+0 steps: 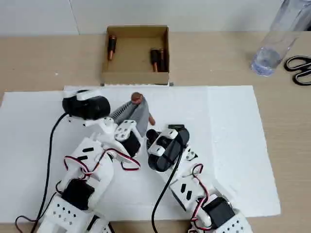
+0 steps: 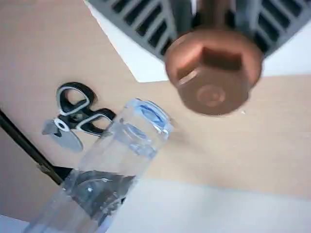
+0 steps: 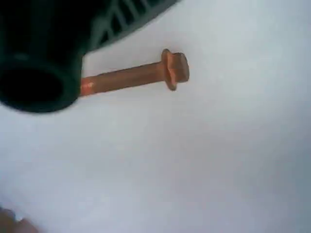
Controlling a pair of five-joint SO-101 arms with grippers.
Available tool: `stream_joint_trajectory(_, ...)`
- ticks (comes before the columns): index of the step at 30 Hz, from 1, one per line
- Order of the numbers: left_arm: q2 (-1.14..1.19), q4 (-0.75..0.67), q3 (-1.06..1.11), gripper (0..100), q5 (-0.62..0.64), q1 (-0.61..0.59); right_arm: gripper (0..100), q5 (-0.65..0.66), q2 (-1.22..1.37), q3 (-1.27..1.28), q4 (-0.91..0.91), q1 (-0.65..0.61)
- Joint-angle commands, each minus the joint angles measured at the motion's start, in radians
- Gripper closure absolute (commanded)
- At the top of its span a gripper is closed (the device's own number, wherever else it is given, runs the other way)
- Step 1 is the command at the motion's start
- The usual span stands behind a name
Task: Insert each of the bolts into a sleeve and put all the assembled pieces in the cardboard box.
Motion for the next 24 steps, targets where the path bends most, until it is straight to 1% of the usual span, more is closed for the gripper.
stream_joint_trajectory(1,-0.021,-0.029,-0.015,99,0.006,0.011,99.6,-0.009,-0.018,-0.014,-0.022,-0.002)
stream_joint_trajectory(5,-0.026,-0.029,-0.016,99,0.002,0.008,99.6,-0.009,-0.018,-0.012,-0.021,0.033)
stream_joint_trajectory(10,-0.11,0.003,-0.012,99,0.002,0.032,99.6,-0.011,-0.018,-0.014,-0.021,0.079)
stream_joint_trajectory(15,-0.157,0.091,-0.008,99,0.003,0.08,99.6,-0.011,-0.018,-0.023,-0.027,0.077)
stream_joint_trajectory(24,-0.164,0.094,0.053,99,0.0,0.077,99.6,-0.011,-0.018,-0.054,-0.019,0.077)
